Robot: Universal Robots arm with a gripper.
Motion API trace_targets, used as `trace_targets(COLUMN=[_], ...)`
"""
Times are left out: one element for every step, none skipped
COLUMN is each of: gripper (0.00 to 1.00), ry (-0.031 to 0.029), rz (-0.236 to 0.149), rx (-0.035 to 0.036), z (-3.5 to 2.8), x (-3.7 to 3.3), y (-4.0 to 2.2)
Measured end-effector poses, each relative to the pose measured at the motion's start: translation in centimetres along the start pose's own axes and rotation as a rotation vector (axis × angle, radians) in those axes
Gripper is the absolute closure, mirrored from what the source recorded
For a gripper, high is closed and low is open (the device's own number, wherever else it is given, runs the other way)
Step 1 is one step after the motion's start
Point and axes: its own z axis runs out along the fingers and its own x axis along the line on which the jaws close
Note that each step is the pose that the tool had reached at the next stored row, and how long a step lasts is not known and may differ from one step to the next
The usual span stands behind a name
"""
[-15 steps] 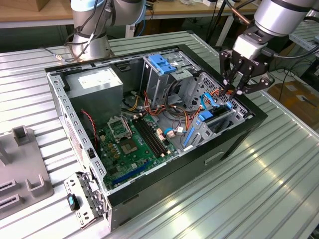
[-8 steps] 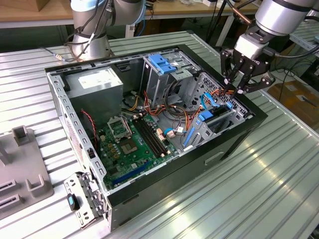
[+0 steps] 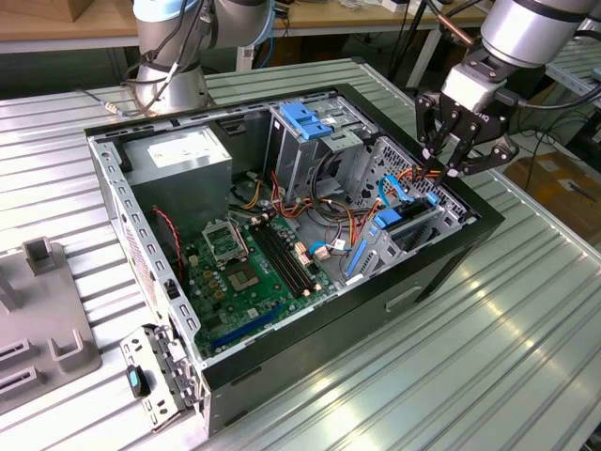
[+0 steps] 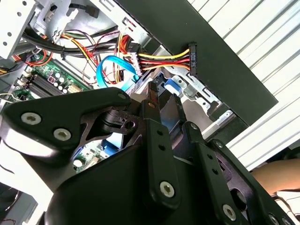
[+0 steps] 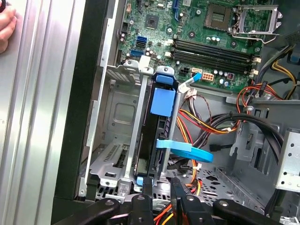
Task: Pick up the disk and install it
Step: 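Insert the first disk wire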
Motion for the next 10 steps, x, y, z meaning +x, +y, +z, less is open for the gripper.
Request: trace_targets(gripper=[0.70,0.70,0.70,0.70,0.70,0.70,0.70,0.70,0.70,0.70], ry=[0.0000,-0.0001,0.0000,0.0001,0.0001,0.0000,-0.0001,-0.0001,-0.0002,-0.0005], rz=[0.000,0.000,0.000,0.000,0.000,0.000,0.000,0.000,-0.002,-0.006], rx=[0.0000,0.0000,0.0000,-0.0001,0.0000,0.0000,0.0000,-0.0001,-0.0001,-0.0001], z=[0.00,0.00,-0.01,-0.06,-0.17,-0.29,-0.42,-0.45,-0.45,-0.44], x=[0.00,0.00,0.00,0.01,0.00,0.00,0.00,0.01,0.04,0.06], y=[0.00,0.00,0.00,-0.01,-0.02,-0.04,-0.06,-0.13,-0.24,-0.36])
